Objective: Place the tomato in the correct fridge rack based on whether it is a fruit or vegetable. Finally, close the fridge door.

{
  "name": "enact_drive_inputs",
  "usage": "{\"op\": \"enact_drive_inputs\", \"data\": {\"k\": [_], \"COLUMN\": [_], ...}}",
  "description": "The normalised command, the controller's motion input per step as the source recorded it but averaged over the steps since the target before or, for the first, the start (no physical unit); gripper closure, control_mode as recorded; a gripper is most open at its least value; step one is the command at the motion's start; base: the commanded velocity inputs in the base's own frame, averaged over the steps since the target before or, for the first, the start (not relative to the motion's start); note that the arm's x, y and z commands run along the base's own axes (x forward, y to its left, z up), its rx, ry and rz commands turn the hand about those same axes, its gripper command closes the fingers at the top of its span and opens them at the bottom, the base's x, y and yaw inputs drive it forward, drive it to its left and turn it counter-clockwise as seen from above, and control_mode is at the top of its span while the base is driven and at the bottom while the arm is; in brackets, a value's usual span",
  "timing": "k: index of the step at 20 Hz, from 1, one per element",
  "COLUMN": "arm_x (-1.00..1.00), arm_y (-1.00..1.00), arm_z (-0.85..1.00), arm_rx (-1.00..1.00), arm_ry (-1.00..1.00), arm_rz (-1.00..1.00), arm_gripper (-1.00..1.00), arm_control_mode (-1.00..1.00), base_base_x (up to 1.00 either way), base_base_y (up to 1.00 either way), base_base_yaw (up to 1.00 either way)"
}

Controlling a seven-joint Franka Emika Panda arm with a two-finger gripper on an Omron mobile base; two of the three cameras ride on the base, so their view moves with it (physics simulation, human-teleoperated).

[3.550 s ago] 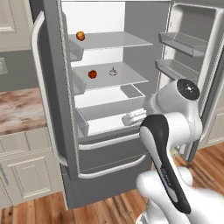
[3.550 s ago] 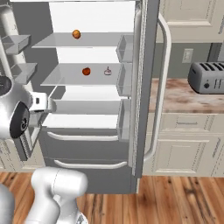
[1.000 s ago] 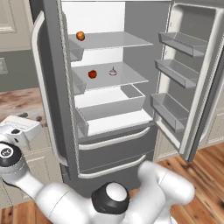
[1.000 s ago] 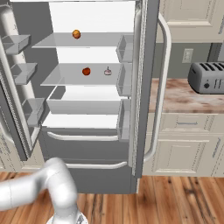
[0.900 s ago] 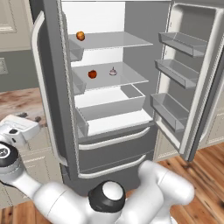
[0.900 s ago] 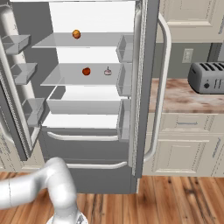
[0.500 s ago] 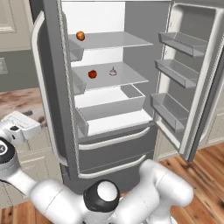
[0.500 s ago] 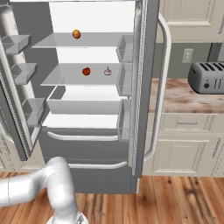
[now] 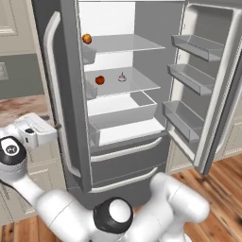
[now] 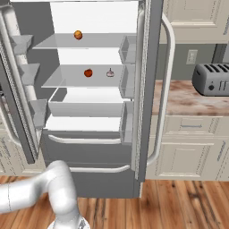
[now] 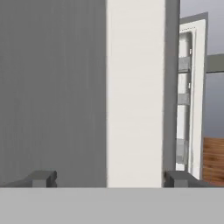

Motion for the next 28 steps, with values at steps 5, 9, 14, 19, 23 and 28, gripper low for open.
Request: {"op": "enact_drive_inputs", "data": {"k": [5, 9, 14, 19, 23, 28], "arm_x": [0.08, 0.19, 0.3, 0.42, 0.45, 0.33], "arm_y": [-0.79, -0.83, -0.8, -0.74, -0.54, -0.23], "arm_z": [0.05, 0.05, 0.03, 0.04, 0.12, 0.31], "arm_rx": [0.09, 0.08, 0.06, 0.03, 0.0, -0.02], "arm_ry": [0.0, 0.0, 0.0, 0.0, -0.07, -0.18], "arm_rz": [0.0, 0.0, 0.0, 0.0, 0.01, 0.04], "arm_gripper": [-1.0, -1.0, -1.0, -1.0, -1.0, -1.0], "arm_control_mode": [-1.0, -1.0, -1.0, -1.0, -1.0, -1.0], "base_base_x": [0.0, 0.0, 0.0, 0.0, 0.0, 0.0], "base_base_y": [0.0, 0.0, 0.0, 0.0, 0.0, 0.0], "base_base_yaw": [0.0, 0.0, 0.0, 0.0, 0.0, 0.0]}}
